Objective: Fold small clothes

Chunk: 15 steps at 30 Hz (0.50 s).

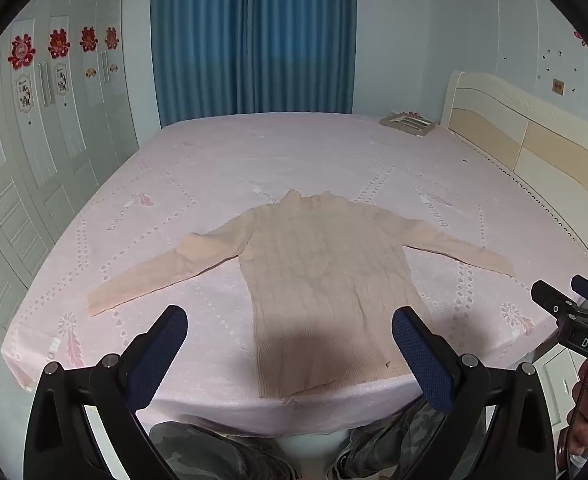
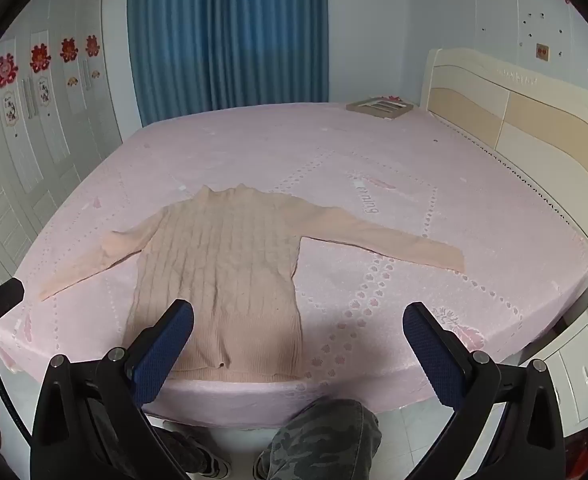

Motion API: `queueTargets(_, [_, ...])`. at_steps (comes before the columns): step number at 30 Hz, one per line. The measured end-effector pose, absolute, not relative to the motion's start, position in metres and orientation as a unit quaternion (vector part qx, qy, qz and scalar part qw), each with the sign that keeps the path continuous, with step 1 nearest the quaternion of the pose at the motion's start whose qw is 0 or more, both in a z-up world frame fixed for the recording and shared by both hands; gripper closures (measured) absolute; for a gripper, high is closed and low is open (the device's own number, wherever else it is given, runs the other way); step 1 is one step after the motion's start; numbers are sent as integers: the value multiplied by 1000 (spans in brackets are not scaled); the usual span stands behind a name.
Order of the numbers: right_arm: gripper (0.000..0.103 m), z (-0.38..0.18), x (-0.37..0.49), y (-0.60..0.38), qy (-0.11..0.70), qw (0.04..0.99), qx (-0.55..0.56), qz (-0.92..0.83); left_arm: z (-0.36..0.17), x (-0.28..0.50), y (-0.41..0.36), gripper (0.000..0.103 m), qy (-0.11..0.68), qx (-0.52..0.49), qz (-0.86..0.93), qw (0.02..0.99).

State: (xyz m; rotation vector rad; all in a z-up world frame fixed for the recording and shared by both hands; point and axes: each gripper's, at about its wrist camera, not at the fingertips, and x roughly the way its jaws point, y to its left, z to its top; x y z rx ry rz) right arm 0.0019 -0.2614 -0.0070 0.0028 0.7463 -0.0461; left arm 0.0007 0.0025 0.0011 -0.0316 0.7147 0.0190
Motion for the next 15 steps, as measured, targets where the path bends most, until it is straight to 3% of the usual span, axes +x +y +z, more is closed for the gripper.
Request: queueTargets(15, [0,2,-2,-264,375,927,20,-13,8,-6,7,0,350,-12,2,936])
